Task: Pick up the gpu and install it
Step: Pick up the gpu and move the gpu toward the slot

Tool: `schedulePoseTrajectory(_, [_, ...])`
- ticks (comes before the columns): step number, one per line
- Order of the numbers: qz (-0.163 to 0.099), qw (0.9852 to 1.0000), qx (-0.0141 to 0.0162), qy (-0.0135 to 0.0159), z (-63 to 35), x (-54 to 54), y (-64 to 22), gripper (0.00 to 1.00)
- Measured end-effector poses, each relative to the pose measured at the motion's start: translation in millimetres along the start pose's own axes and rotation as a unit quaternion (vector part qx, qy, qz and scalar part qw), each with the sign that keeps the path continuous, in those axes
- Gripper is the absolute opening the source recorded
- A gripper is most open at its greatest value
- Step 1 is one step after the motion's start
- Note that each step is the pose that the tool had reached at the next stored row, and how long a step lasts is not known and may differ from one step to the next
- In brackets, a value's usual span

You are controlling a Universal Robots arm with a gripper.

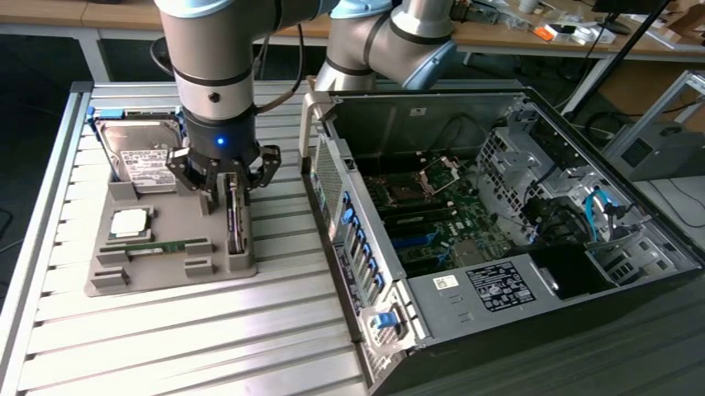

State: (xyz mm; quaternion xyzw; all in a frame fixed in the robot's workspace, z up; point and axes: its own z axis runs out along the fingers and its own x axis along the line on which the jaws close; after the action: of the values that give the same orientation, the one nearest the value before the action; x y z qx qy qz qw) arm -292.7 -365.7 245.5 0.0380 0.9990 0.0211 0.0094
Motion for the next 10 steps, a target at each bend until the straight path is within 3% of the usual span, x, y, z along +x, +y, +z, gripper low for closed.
schedulePoseTrajectory(10, [0.0, 1.0, 0.0, 0.0, 1.1, 0.1, 1.5, 0.48])
